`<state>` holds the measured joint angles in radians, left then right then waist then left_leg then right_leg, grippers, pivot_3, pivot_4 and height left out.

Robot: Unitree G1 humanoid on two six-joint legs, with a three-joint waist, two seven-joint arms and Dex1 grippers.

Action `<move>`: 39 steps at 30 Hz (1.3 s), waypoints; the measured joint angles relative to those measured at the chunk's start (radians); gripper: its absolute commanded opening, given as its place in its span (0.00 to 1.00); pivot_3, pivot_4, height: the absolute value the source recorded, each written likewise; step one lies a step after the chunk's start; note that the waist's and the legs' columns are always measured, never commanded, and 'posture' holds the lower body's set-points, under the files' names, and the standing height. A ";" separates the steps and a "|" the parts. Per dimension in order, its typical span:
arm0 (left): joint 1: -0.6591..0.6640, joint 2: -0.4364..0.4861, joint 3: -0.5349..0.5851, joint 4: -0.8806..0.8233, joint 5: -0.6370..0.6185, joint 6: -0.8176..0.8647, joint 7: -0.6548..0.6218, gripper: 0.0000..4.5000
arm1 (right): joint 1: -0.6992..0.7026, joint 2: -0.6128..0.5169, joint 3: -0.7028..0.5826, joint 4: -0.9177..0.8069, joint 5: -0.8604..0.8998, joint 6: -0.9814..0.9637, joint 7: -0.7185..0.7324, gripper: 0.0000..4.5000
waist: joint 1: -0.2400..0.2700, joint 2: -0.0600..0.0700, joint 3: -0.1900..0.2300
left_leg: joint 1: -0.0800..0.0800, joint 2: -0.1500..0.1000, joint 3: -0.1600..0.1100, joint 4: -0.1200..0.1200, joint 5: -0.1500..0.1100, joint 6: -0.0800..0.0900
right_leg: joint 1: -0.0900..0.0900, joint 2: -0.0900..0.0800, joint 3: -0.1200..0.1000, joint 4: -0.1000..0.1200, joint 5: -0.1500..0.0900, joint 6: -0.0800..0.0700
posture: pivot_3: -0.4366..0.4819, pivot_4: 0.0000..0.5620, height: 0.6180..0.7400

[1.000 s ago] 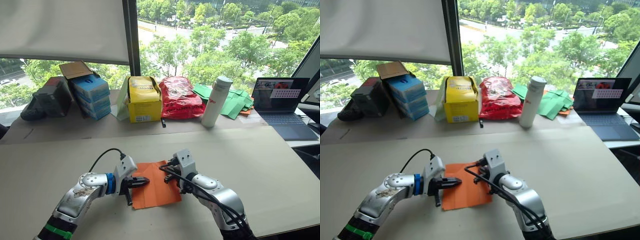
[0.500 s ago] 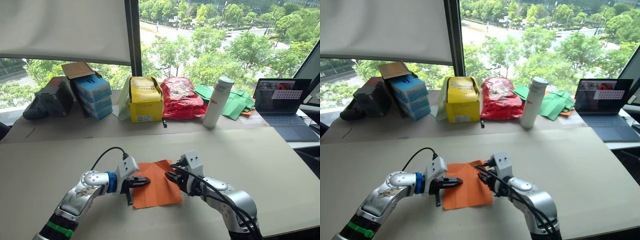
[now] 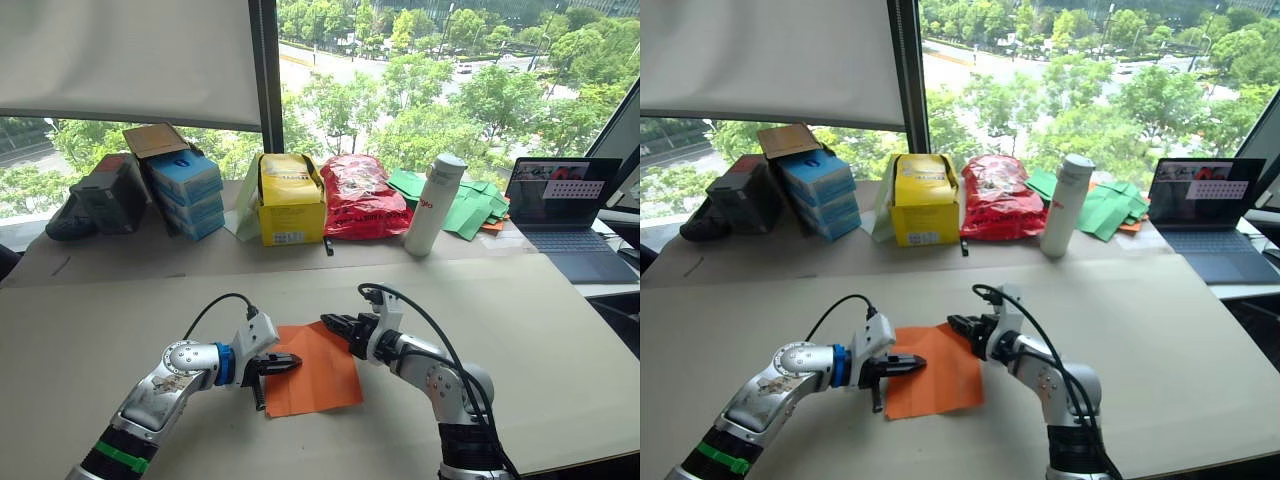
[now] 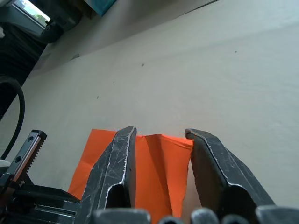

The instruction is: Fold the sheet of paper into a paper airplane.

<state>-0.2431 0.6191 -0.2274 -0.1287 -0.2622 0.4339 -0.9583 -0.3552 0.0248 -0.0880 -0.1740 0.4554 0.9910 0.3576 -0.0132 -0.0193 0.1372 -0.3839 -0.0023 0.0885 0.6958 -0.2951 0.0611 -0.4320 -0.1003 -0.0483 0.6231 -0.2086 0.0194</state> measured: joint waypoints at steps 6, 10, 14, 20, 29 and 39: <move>0.000 0.001 0.000 0.000 0.001 0.000 0.000 0.00 | 0.027 -0.017 0.038 0.005 0.000 -0.018 0.009 0.11 | 0.000 0.000 0.000 | 0.000 0.000 0.000 0.000 0.000 0.000 | 0.000 0.000 0.001 0.000 0.000 0.000 | 0.48 0.27 1.00; 0.001 0.002 0.001 -0.001 0.003 0.000 0.002 0.00 | 0.033 -0.025 0.043 -0.008 0.003 -0.022 0.012 0.02 | -0.001 0.000 0.000 | 0.000 0.000 0.000 0.000 0.000 0.000 | 0.000 0.000 0.001 0.000 0.000 0.000 | 0.48 0.27 1.00; 0.001 0.002 0.001 -0.001 0.003 0.000 0.002 0.00 | 0.038 -0.035 0.042 -0.012 0.021 -0.028 0.012 0.02 | 0.000 0.000 0.000 | 0.000 0.000 0.000 0.000 0.000 0.000 | 0.000 -0.001 0.001 0.000 0.000 0.000 | 0.48 0.27 1.00; 0.001 0.002 0.001 -0.001 0.003 0.000 0.002 0.00 | 0.049 -0.069 0.051 -0.021 0.038 -0.035 0.018 0.02 | 0.000 0.000 0.000 | 0.000 0.000 0.000 0.000 0.000 0.000 | 0.000 -0.001 0.001 0.000 0.000 0.000 | 0.48 0.27 1.00; 0.001 0.003 0.002 -0.001 0.003 0.000 0.002 0.00 | 0.099 -0.165 0.202 -0.077 -0.044 -0.157 0.045 0.02 | 0.000 0.000 0.000 | 0.000 0.000 0.000 0.000 0.000 0.000 | 0.000 -0.001 0.001 0.000 0.000 0.000 | 0.48 0.27 1.00; 0.002 0.003 0.002 -0.003 0.004 0.001 0.004 0.00 | 0.107 -0.245 0.304 -0.086 -0.157 -0.274 0.051 0.02 | 0.000 0.000 0.000 | 0.000 0.000 0.000 0.000 0.000 0.000 | -0.001 -0.001 0.001 0.000 0.000 0.000 | 0.48 0.27 1.00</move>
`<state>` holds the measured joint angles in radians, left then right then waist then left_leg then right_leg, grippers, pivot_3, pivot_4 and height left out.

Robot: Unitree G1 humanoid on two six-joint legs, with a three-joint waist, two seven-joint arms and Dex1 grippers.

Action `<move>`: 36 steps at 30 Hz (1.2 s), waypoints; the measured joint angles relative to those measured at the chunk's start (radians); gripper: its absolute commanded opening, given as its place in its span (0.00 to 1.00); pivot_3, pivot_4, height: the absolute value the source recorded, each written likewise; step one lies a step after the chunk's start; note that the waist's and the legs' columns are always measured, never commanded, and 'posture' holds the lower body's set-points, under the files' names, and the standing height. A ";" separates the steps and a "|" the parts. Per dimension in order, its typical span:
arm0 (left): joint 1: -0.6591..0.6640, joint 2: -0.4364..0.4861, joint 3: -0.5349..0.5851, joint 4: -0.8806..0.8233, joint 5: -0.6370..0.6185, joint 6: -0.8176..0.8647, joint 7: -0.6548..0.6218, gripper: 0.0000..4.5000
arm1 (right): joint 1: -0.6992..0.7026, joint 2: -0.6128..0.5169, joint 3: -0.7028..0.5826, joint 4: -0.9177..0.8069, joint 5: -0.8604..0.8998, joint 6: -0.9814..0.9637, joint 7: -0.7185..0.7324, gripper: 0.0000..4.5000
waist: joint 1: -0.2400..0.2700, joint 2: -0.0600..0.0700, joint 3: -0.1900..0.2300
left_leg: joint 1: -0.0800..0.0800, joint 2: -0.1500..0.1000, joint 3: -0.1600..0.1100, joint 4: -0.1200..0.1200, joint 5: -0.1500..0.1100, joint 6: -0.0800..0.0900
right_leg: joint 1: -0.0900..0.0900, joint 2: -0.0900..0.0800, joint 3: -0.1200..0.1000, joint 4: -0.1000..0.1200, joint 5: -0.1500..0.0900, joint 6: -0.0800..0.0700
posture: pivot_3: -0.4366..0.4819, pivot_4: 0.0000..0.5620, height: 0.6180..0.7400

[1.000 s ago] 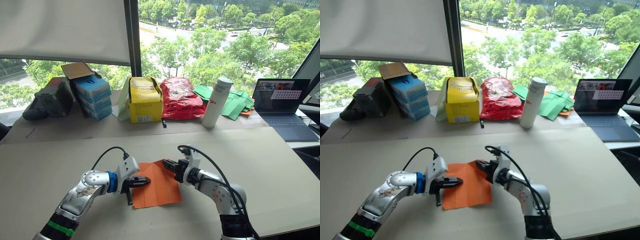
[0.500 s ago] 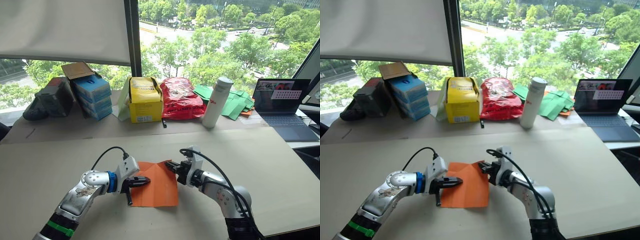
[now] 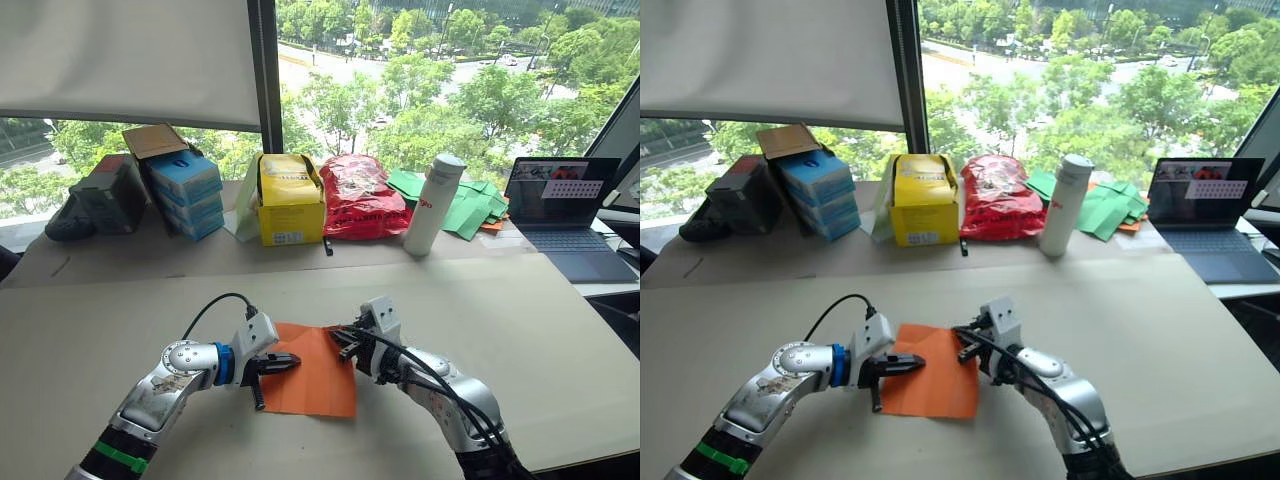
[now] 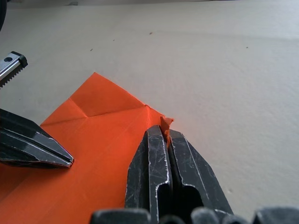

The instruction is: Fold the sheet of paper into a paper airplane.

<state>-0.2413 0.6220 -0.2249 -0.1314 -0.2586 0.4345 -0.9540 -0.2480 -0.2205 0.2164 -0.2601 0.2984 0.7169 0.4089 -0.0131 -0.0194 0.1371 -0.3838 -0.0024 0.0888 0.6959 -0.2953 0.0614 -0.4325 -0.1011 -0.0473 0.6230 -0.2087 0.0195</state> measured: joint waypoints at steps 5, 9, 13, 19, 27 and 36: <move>0.001 0.000 0.002 0.000 0.000 0.001 0.001 0.00 | 0.008 -0.083 0.156 -0.038 -0.146 -0.152 0.028 0.02 | 0.000 0.000 0.000 | 0.000 0.000 0.000 0.000 0.000 0.000 | 0.000 0.001 0.000 0.000 0.000 0.000 | 0.48 0.27 1.00; 0.002 0.000 0.003 -0.002 0.000 0.003 0.001 0.00 | 0.019 -0.102 0.208 -0.038 -0.220 -0.219 0.034 0.02 | 0.000 0.000 0.000 | 0.000 0.000 0.000 0.001 0.000 0.000 | 0.000 0.001 0.000 0.000 0.000 0.000 | 0.48 0.27 1.00; 0.003 0.000 0.005 -0.004 0.000 0.007 0.001 0.00 | 0.019 -0.110 0.234 -0.036 -0.271 -0.232 0.042 0.02 | 0.001 0.000 0.000 | 0.000 0.000 0.000 0.001 0.000 0.000 | 0.000 0.001 0.000 0.000 0.000 0.000 | 0.48 0.27 1.00; -0.023 0.000 0.010 -0.004 -0.007 0.054 0.001 0.00 | 0.017 -0.105 0.261 -0.009 -0.316 -0.228 0.050 0.02 | 0.001 -0.001 0.000 | 0.000 0.000 0.000 0.001 0.000 0.000 | 0.000 0.002 0.000 0.000 0.000 0.000 | 0.48 0.27 1.00; -0.142 -0.001 0.020 0.007 -0.038 0.112 -0.023 0.00 | 0.013 -0.063 0.242 0.020 -0.317 -0.228 0.047 0.02 | -0.002 -0.001 0.000 | 0.001 0.001 0.001 0.001 0.001 -0.002 | 0.001 0.004 0.001 0.001 0.000 0.000 | 0.48 0.27 1.00; -0.225 -0.039 0.007 0.114 -0.017 0.091 -0.041 0.00 | -0.021 -0.032 0.226 0.068 -0.321 -0.230 0.044 0.02 | -0.001 -0.001 0.000 | 0.000 0.000 0.001 0.003 0.001 -0.002 | 0.001 0.005 0.001 0.001 0.000 0.000 | 0.48 0.27 1.00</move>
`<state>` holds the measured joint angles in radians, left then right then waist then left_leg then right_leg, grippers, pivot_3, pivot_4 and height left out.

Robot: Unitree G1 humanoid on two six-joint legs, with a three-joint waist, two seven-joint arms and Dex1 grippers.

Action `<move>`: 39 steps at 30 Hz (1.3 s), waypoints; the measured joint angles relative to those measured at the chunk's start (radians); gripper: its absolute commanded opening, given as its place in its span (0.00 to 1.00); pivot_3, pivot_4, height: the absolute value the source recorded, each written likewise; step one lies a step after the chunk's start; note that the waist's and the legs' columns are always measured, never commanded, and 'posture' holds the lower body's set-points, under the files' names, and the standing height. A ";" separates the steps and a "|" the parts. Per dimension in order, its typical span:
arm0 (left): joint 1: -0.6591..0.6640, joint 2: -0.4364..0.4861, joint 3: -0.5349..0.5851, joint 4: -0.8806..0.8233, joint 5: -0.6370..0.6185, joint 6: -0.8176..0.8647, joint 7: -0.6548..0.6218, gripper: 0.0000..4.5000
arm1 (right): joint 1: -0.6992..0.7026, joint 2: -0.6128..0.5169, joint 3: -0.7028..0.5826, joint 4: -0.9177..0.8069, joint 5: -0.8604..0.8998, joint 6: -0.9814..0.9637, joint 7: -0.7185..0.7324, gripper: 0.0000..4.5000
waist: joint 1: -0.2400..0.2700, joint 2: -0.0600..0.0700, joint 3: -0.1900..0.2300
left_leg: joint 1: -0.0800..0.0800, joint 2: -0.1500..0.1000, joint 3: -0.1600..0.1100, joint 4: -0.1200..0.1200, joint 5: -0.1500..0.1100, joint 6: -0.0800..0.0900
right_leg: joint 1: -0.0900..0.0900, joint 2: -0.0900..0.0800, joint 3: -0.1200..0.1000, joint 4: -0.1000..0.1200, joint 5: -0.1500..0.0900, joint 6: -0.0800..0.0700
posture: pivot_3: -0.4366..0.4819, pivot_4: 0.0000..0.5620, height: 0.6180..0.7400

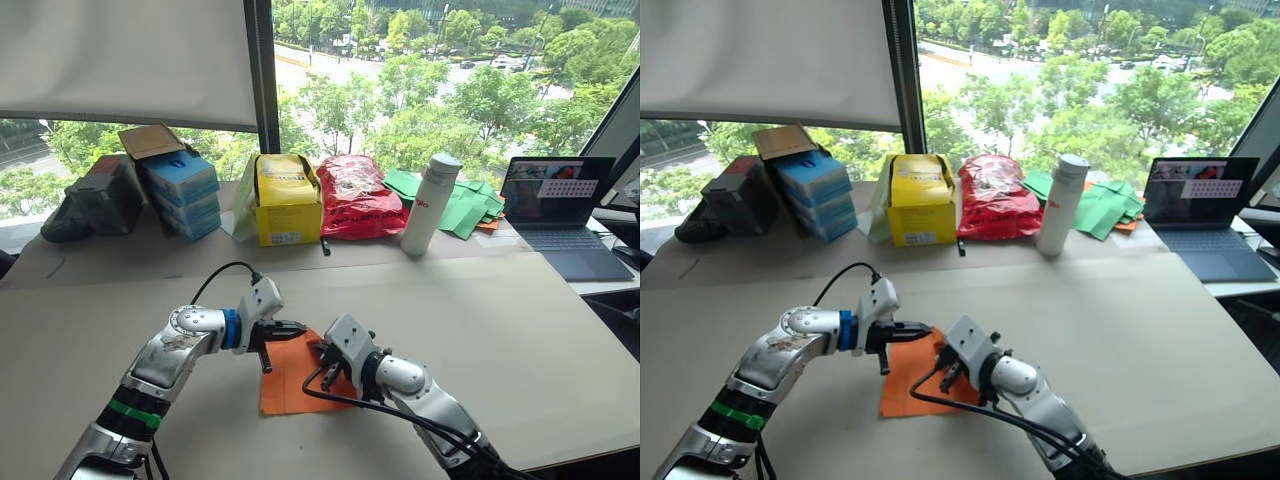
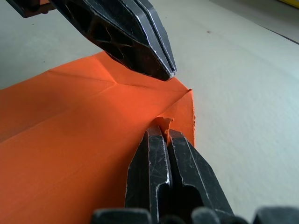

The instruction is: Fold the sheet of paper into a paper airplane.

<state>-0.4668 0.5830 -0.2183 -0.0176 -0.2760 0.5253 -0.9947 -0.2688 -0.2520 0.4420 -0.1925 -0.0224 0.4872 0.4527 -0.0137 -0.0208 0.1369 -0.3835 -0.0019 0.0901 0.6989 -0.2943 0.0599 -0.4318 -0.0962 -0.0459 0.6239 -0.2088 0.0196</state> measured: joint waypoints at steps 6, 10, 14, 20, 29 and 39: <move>-0.050 -0.031 -0.021 0.044 0.029 -0.037 -0.003 0.00 | -0.025 0.015 0.002 0.027 -0.010 -0.003 -0.002 0.02 | 0.000 0.000 0.000 | 0.000 0.000 0.000 0.000 0.000 0.000 | 0.000 0.000 0.000 0.000 0.000 0.000 | 0.48 0.27 1.00; -0.074 -0.037 -0.048 0.089 0.072 -0.084 -0.012 0.00 | -0.025 0.017 0.004 0.028 -0.017 -0.003 -0.002 0.02 | 0.000 0.000 0.000 | 0.000 0.000 0.000 0.000 0.000 0.000 | 0.000 0.000 0.000 0.000 0.000 0.000 | 0.48 0.27 1.00; -0.082 -0.055 -0.102 0.187 0.140 -0.164 -0.020 0.00 | -0.025 0.018 0.007 0.026 -0.032 -0.003 -0.001 0.02 | 0.000 0.000 0.000 | 0.000 0.000 0.001 0.000 0.000 0.000 | 0.000 0.001 0.000 0.000 0.000 0.000 | 0.48 0.27 1.00; -0.117 -0.095 -0.122 0.284 0.197 -0.282 -0.023 0.00 | -0.024 0.020 0.007 0.026 -0.039 -0.002 0.000 0.02 | 0.001 -0.001 0.000 | 0.000 0.000 0.001 0.001 0.000 0.001 | 0.001 0.000 0.000 0.000 0.000 0.000 | 0.48 0.27 1.00; -0.145 -0.119 -0.121 0.371 0.225 -0.370 -0.031 0.00 | -0.025 0.030 0.006 0.025 -0.055 0.004 -0.003 0.50 | -0.001 -0.002 -0.001 | 0.002 0.000 0.001 0.001 -0.001 0.001 | 0.002 0.001 0.000 0.000 0.000 0.000 | 0.48 0.27 1.00; -0.157 -0.121 -0.121 0.424 0.240 -0.431 -0.041 0.00 | 0.014 0.005 -0.024 -0.074 -0.030 0.089 0.024 0.99 | -0.001 -0.002 -0.002 | 0.005 0.001 0.000 0.001 -0.002 0.003 | 0.005 0.000 0.000 0.000 0.000 0.000 | 0.48 0.27 1.00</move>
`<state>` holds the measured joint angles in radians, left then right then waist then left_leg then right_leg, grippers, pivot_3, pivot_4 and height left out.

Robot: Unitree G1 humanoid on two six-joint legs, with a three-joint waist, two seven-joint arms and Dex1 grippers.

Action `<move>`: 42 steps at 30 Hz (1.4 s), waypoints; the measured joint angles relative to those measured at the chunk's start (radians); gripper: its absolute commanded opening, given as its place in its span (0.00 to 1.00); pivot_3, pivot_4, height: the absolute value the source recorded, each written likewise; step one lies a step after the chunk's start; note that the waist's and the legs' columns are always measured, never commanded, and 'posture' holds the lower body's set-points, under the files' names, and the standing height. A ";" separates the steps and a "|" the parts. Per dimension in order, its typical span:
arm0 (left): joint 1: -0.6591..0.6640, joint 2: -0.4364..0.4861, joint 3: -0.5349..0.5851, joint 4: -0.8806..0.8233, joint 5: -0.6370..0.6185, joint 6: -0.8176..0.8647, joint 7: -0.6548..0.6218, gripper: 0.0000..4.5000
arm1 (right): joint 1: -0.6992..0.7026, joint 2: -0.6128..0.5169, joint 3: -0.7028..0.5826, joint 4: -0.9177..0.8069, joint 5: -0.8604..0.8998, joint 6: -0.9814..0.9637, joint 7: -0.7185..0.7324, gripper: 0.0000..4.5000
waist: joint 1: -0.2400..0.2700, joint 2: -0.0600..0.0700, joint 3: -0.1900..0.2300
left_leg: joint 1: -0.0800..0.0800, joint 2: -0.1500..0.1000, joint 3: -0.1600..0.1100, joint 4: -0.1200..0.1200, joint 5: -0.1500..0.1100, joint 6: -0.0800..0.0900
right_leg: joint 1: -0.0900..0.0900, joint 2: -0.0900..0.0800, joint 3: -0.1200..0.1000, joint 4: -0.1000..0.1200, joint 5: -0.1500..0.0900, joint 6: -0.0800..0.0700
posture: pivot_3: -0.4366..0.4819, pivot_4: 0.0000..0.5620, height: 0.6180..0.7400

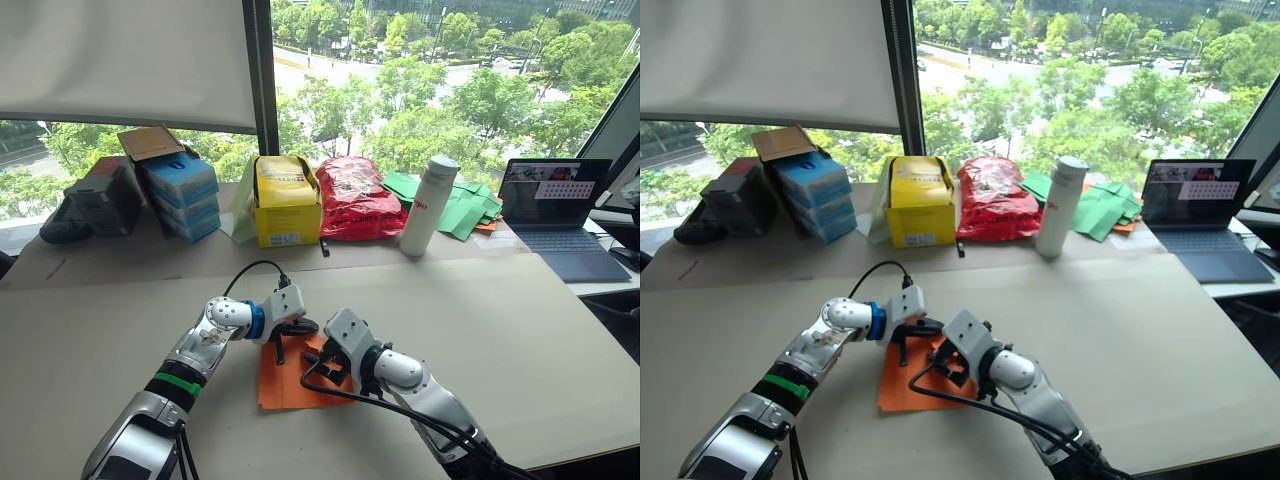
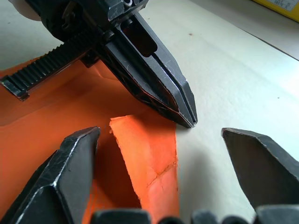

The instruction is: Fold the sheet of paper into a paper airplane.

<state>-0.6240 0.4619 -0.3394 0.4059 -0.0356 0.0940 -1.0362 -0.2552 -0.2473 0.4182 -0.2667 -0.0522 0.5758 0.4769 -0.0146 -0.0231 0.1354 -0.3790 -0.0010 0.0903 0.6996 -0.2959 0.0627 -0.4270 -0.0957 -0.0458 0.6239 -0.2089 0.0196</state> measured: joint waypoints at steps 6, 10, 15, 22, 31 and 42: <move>0.003 -0.002 0.001 0.000 0.001 -0.005 -0.001 0.00 | 0.005 0.015 -0.114 -0.123 0.146 0.137 0.049 0.91 | -0.001 0.000 0.000 | 0.000 0.000 0.000 0.000 -0.003 0.005 | 0.000 0.000 0.000 0.000 0.000 0.000 | 0.48 0.27 1.00; 0.005 -0.006 0.003 -0.001 0.001 -0.005 -0.001 0.00 | -0.048 0.042 -0.170 -0.121 0.197 0.174 0.043 0.65 | 0.000 0.000 0.000 | 0.000 0.000 0.000 0.000 -0.003 0.005 | 0.000 0.000 0.000 0.000 0.000 0.000 | 0.48 0.27 1.00; 0.008 -0.009 0.006 -0.005 0.001 -0.005 0.001 0.00 | -0.090 0.044 -0.151 -0.027 0.188 0.174 0.022 0.27 | 0.000 0.000 0.000 | 0.000 0.000 0.000 0.000 -0.002 0.004 | 0.000 -0.001 0.000 0.000 0.000 0.000 | 0.48 0.27 1.00; 0.010 -0.009 0.009 -0.007 0.001 -0.004 0.002 0.00 | -0.120 0.032 -0.073 0.093 0.129 0.153 0.008 0.01 | 0.000 0.000 0.000 | 0.000 0.000 0.000 0.000 -0.002 0.003 | 0.000 -0.001 0.000 0.000 0.000 0.000 | 0.48 0.27 1.00; 0.017 -0.010 0.013 -0.009 0.006 -0.003 0.007 0.00 | -0.153 0.038 -0.057 0.142 0.104 0.137 0.003 0.01 | -0.002 0.000 0.000 | 0.002 0.000 0.000 0.000 -0.002 0.004 | 0.002 0.000 0.000 0.000 0.000 0.000 | 0.48 0.27 1.00; 0.021 -0.014 0.016 -0.013 0.008 -0.002 0.015 0.00 | -0.145 0.016 -0.028 0.118 0.092 0.166 0.003 0.01 | 0.000 0.000 -0.001 | 0.005 0.000 0.000 -0.001 -0.003 0.004 | 0.004 -0.002 0.000 0.000 0.000 0.000 | 0.48 0.27 1.00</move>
<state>-0.6026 0.4475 -0.3230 0.3925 -0.0271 0.0915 -1.0213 -0.4005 -0.2312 0.3902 -0.1492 0.0400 0.7420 0.4800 -0.0144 -0.0230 0.1343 -0.3736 -0.0011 0.0906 0.6986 -0.2986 0.0669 -0.4233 -0.0982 -0.0453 0.6240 -0.2089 0.0196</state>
